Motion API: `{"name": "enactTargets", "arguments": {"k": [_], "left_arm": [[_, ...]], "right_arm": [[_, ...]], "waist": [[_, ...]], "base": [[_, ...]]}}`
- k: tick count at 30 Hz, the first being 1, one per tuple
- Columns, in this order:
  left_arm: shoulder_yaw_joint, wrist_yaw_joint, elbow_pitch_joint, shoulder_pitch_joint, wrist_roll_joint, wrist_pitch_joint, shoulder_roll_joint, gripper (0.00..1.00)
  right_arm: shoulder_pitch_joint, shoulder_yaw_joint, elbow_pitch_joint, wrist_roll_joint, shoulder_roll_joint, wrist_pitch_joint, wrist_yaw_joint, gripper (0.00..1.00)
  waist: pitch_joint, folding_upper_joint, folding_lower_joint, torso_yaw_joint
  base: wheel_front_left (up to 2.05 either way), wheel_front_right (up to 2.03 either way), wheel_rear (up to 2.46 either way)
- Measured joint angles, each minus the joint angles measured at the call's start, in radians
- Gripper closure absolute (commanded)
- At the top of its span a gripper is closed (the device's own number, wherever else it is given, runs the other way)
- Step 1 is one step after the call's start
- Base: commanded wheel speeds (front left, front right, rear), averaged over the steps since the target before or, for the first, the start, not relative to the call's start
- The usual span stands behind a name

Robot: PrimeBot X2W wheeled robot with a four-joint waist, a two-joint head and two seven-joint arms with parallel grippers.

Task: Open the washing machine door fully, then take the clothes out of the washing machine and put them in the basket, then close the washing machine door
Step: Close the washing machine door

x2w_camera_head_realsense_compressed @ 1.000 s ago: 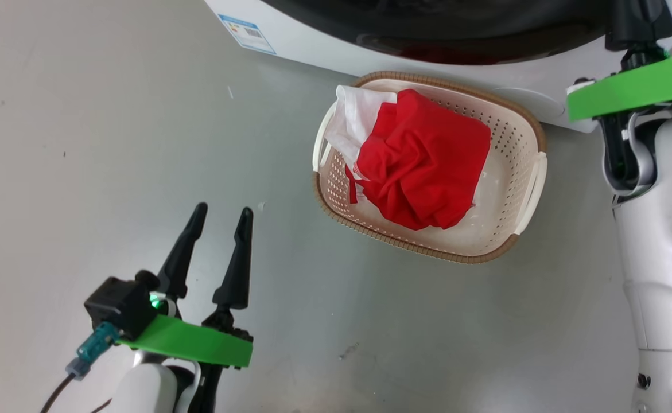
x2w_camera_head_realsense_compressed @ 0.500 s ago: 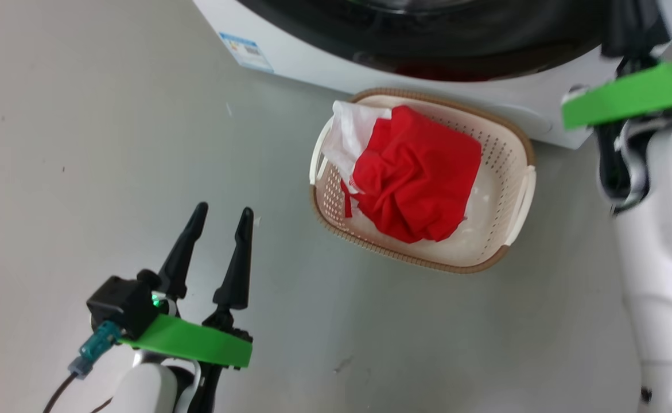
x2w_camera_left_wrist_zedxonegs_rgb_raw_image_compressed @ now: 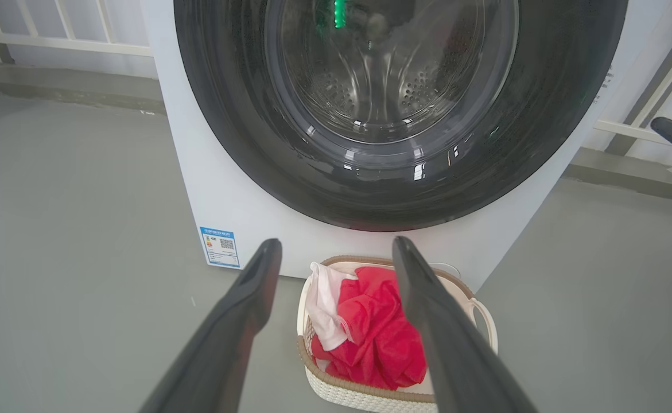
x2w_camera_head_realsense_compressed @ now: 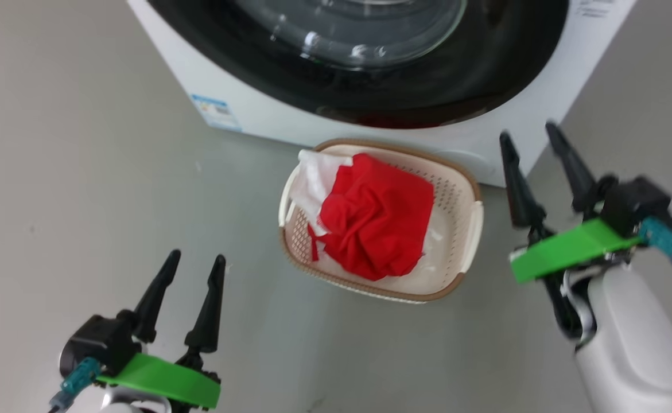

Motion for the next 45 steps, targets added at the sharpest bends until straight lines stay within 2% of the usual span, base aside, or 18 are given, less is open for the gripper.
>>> {"name": "enactTargets", "arguments": {"k": [18, 34, 45], "left_arm": [[0.029, 0.0, 0.0, 0.107, -0.001, 0.0, 0.063, 0.0], [0.06, 0.0, -0.014, 0.183, 0.0, 0.0, 0.071, 0.0], [0.077, -0.006, -0.04, 0.239, 0.018, 0.0, 0.066, 0.0]], "right_arm": [[0.325, -0.016, -0.07, 0.025, 0.012, 0.0, 0.0, 0.0], [0.488, -0.072, -0.124, 0.03, 0.021, 0.0, 0.0, 0.0], [0.571, -0.111, -0.156, 0.033, 0.025, 0.0, 0.0, 0.0]], "waist": [[-0.135, 0.0, 0.0, -0.142], [-0.194, 0.0, 0.0, -0.222], [-0.219, 0.0, 0.0, -0.242]], "base": [[0.0, 0.0, 0.0], [0.0, 0.0, 0.0], [0.0, 0.0, 0.0]]}}
